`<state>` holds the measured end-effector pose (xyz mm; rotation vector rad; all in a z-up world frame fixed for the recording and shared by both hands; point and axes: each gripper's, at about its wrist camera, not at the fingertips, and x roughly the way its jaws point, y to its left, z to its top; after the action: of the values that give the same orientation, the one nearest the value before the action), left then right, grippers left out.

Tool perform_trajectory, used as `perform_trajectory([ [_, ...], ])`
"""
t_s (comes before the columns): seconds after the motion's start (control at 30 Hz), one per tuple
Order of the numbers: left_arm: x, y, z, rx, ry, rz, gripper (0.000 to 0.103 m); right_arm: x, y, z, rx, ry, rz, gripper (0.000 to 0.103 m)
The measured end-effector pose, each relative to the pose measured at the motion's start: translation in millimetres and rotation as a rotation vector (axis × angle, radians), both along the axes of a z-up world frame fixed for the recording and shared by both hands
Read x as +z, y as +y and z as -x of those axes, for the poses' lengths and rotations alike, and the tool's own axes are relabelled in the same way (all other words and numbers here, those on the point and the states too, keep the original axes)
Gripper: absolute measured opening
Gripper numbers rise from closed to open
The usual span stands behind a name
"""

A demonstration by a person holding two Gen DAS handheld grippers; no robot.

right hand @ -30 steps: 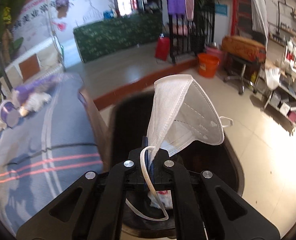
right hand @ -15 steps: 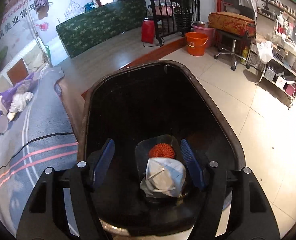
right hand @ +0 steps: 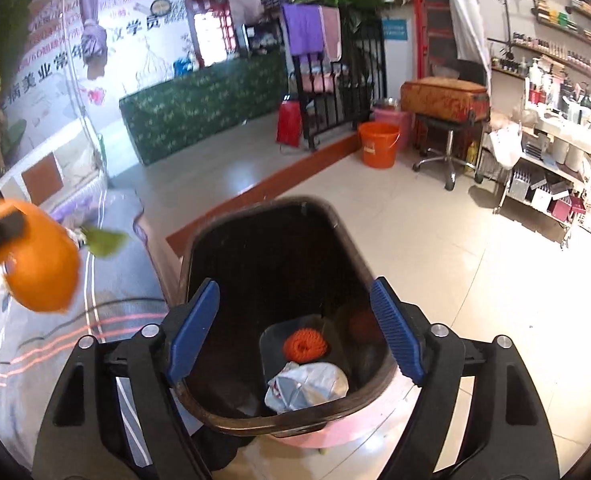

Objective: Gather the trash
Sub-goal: 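Carry the orange peel with the left tool over the bin and release it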

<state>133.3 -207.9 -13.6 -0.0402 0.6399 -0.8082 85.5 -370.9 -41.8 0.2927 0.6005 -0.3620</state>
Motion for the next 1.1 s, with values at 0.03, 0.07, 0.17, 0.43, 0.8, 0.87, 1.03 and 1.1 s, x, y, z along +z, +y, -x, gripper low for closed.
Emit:
perform_trajectory([
  [0.03, -3, -5, -1, -0.01, 0.003, -0.008, 0.007, 3, -3, 3, -0.006, -0.01, -0.002, 0.079],
  [0.07, -6, -13, -2, -0.025, 0.009, -0.02, 0.007, 4, -5, 6, -0.011, -0.015, -0.003, 0.079],
  [0.17, -15, -32, -6, -0.052, 0.026, -0.041, 0.007, 5, -12, 16, -0.037, -0.03, -0.011, 0.079],
  [0.43, -40, -82, -9, -0.158, 0.07, -0.11, 0.007, -1, -47, 37, -0.158, -0.054, -0.048, 0.079],
  [0.8, -67, -110, -13, -0.218, 0.142, -0.155, 0.007, -7, -72, 46, -0.24, -0.042, -0.066, 0.079],
  [0.87, -68, -110, -15, -0.208, 0.144, -0.166, 0.012, -6, -74, 45, -0.243, -0.043, -0.067, 0.079],
  [1.03, -67, -108, -15, -0.236, 0.16, -0.183, 0.071, -5, -74, 43, -0.248, -0.046, -0.067, 0.079],
  [1.1, -68, -105, -16, -0.242, 0.176, -0.168, 0.073, -4, -72, 42, -0.248, -0.047, -0.067, 0.079],
])
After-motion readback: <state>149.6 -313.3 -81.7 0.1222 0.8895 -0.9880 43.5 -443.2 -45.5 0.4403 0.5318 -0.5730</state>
